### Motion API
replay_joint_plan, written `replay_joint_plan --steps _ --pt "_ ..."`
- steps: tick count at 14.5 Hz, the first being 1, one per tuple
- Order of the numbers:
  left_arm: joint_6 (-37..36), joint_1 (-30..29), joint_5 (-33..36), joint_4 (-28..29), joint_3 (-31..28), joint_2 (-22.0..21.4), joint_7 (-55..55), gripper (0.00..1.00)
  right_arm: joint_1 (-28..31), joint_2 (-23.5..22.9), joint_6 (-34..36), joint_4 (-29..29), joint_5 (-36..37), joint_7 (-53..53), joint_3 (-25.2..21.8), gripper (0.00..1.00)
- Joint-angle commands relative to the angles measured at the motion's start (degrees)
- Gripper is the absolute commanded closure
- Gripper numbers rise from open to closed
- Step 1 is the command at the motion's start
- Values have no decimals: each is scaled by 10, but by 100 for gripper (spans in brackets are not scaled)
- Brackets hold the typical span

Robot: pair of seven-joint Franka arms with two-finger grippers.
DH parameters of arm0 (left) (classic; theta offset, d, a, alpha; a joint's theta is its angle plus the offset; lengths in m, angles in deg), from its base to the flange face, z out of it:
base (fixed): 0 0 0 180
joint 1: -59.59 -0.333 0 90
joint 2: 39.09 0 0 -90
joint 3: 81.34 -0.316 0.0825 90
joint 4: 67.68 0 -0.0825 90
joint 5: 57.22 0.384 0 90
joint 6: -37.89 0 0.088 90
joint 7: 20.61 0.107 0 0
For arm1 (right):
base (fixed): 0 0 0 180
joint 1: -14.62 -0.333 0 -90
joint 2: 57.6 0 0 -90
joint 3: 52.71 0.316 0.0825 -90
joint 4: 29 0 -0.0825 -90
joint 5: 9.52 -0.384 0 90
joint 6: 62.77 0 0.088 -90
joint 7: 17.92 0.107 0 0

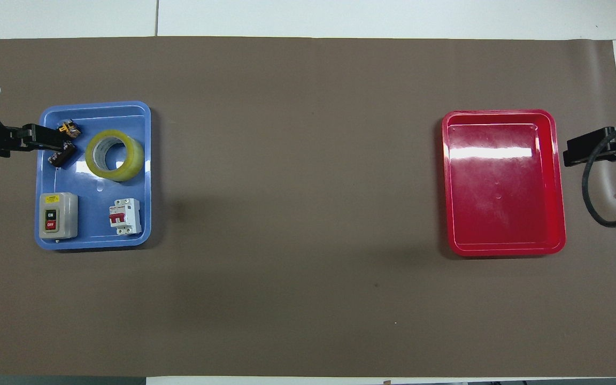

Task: Place and move tape with both arms
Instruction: 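Reach the left gripper into the blue tray toward the yellow tape roll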

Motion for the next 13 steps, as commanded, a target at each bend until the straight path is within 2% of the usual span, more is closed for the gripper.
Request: replay_joint_plan --steps 1,4,7,13 --pt "72 -9 -8 0 0 60 19 0 6 0 8 -3 -4 -11 2 0" --pt "143 -9 -8 1 0 115 19 0 6 0 8 -3 -4 -11 2 0" --pt "166 -9 -8 6 0 144 20 0 6 0 8 -3 -4 -11 2 0" --pt "204 -9 -8 69 0 151 30 0 6 0 8 -3 -4 -11 2 0"
